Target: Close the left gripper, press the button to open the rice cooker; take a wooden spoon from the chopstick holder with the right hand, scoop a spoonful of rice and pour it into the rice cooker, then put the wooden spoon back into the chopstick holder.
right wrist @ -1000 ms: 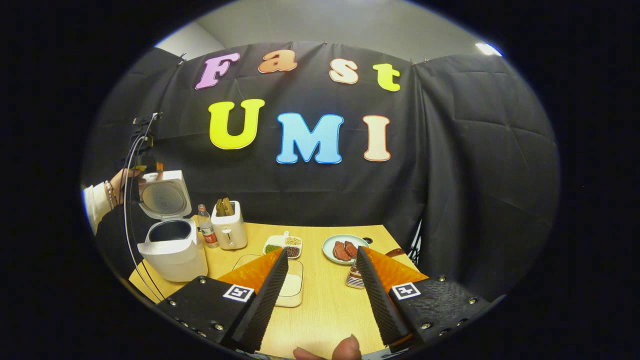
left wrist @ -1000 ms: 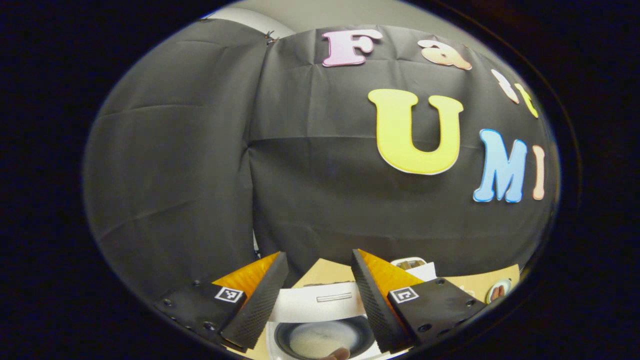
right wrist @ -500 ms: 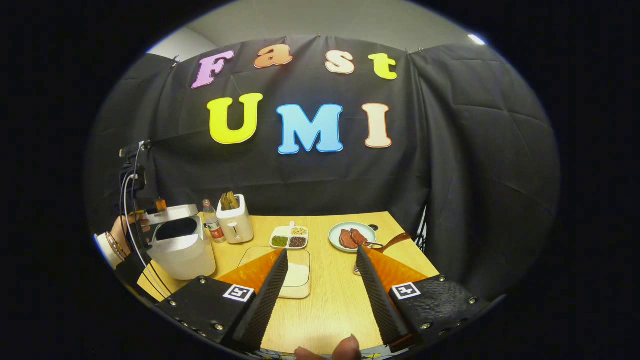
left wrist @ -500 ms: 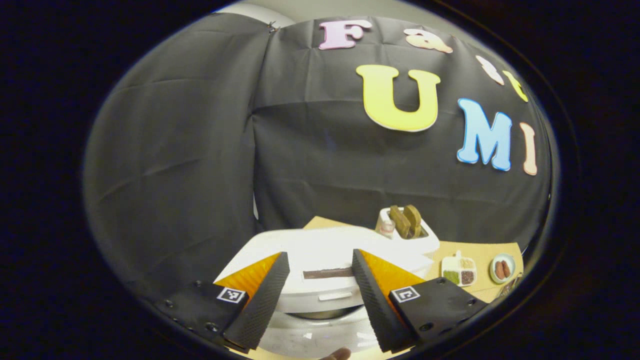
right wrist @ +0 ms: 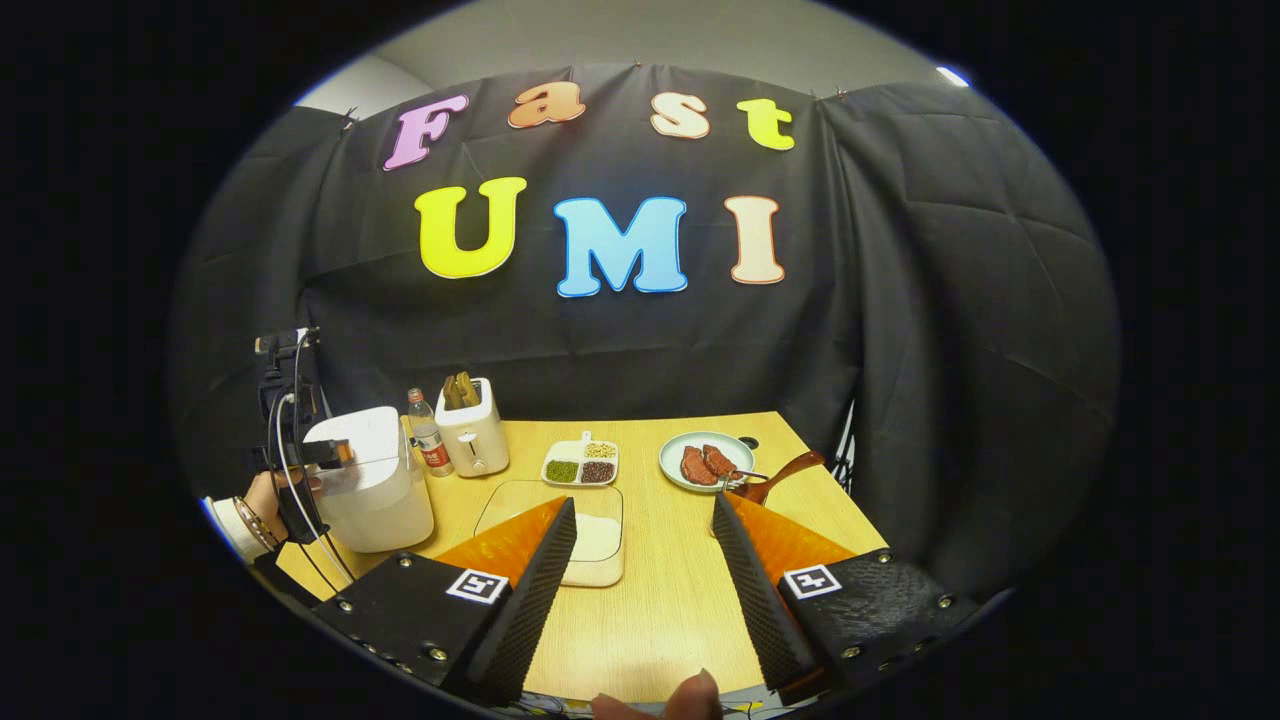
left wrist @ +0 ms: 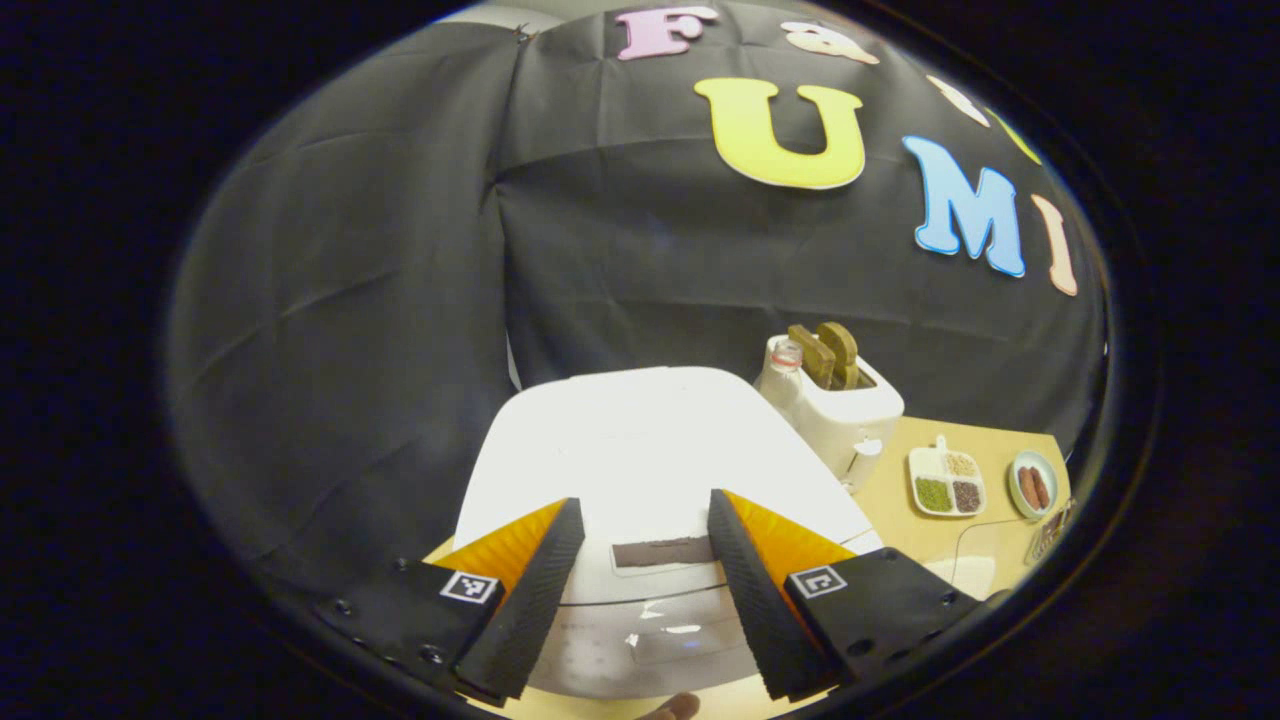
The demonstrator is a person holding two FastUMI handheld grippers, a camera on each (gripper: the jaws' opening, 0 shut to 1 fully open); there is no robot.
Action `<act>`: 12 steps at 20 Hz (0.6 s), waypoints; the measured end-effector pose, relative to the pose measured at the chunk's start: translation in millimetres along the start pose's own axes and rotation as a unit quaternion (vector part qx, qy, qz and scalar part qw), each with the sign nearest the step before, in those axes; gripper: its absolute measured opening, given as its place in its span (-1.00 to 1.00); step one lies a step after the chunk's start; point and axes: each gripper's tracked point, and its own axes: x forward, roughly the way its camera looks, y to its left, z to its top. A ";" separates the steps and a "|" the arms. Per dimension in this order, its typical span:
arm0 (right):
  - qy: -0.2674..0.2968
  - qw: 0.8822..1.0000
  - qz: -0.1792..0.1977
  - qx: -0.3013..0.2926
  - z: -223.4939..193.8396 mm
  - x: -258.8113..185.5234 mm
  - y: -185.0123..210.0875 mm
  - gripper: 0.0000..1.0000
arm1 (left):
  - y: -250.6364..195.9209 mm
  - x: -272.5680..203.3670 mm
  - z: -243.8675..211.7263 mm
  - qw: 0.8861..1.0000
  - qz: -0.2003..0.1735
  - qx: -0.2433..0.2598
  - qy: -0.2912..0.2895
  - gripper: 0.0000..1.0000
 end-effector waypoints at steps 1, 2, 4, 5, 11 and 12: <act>0.000 1.000 0.001 0.000 0.0 0.5 1.1 0.70 | -0.8 -0.7 -0.3 1.000 -0.001 -0.009 -0.006 0.84; 0.000 1.000 0.003 0.002 0.6 0.4 2.7 0.70 | -2.0 -0.5 -0.9 1.000 -0.005 -0.015 -0.008 0.82; -0.001 1.000 0.004 0.004 1.0 0.5 4.1 0.70 | -1.2 0.8 -2.8 1.000 -0.009 -0.012 -0.007 0.84; -0.002 1.000 0.006 0.005 1.0 0.3 5.2 0.70 | 0.3 1.1 -3.7 1.000 -0.009 -0.007 -0.003 0.82; -0.005 1.000 0.008 0.021 0.1 -5.7 1.9 0.70 | -5.6 -9.0 -5.3 0.998 -0.014 -0.022 0.051 0.80; -0.008 1.000 0.006 0.022 1.7 -7.7 -1.4 0.70 | -14.0 -17.4 -2.7 0.998 -0.025 -0.028 0.058 0.84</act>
